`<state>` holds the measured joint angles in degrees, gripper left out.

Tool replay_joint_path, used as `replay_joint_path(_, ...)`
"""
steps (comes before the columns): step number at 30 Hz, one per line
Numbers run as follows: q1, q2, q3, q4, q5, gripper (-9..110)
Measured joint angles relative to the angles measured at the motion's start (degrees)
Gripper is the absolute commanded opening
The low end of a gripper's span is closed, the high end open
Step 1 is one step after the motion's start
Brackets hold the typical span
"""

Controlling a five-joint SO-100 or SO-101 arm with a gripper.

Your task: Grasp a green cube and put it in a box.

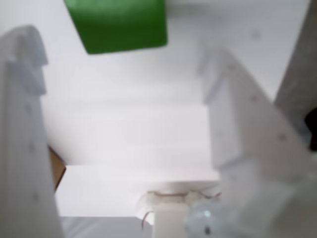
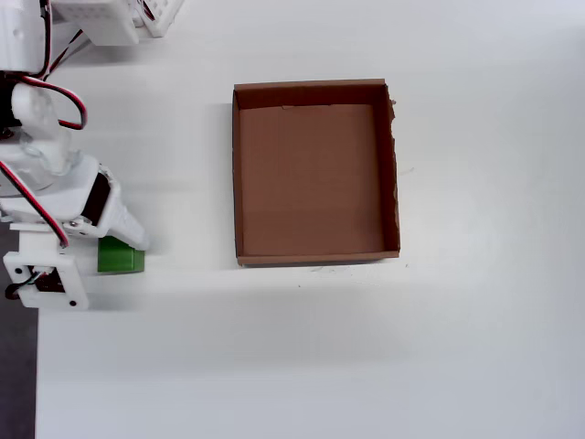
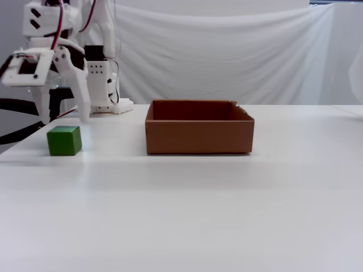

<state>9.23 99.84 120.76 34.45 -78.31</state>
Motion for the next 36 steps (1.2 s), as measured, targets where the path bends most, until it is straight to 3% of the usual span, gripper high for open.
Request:
replay_joint_path(12, 0.0, -11.4, -8.3, -2.5, -1.5, 31)
replay_joint_path(36, -1.6, -14.5, -8.7, -1.5, -1.5, 26)
